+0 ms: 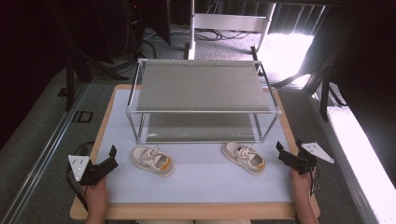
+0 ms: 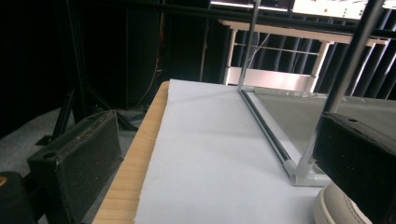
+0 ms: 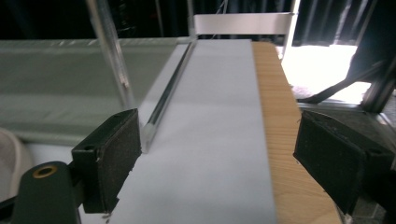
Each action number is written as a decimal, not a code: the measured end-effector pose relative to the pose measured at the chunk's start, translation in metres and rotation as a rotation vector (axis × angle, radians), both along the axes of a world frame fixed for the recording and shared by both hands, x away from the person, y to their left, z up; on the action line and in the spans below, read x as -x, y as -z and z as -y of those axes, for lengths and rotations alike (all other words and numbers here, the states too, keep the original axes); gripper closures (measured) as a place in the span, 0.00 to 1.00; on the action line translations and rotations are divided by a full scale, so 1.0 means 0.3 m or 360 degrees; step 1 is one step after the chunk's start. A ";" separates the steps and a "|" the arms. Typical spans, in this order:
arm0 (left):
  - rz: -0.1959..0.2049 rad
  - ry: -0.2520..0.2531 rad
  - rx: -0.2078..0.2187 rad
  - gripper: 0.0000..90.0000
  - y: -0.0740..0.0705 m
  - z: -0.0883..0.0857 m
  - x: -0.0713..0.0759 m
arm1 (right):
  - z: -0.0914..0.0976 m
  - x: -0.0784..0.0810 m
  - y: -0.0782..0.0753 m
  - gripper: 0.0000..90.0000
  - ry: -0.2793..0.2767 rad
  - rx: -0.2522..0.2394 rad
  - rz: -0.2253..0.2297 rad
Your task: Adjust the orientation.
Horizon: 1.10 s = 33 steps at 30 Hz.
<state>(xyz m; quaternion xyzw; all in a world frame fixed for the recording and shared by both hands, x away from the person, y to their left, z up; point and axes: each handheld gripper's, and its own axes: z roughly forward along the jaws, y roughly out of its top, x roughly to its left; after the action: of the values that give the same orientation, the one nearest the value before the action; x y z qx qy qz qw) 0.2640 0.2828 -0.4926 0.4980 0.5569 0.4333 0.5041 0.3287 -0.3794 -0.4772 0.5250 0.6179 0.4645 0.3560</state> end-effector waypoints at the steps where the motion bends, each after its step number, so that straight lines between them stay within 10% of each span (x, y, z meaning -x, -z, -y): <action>1: 0.0003 0.0038 0.0016 0.01 0.000 -0.005 0.000 | -0.001 0.000 0.000 0.16 -0.0015 0.0003 -0.0007; 11: -0.0080 0.0211 0.0034 0.01 -0.009 -0.009 0.002 | -0.013 -0.021 0.000 0.16 -0.0185 0.0052 -0.0105; 22: -0.0295 0.0666 0.0051 0.01 -0.035 -0.069 0.005 | -0.012 -0.023 0.000 0.16 -0.0255 0.0042 -0.0119; 33: -0.0583 0.0990 -0.0190 0.01 -0.075 -0.079 -0.010 | -0.017 -0.022 0.000 0.16 -0.0279 0.0065 -0.0131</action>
<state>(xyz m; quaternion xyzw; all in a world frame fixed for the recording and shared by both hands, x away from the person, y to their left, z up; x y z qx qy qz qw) 0.2669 0.3065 -0.4700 0.7415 0.4335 0.1944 0.4738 0.3352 -0.3742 -0.4771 0.4801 0.6850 0.4592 0.2990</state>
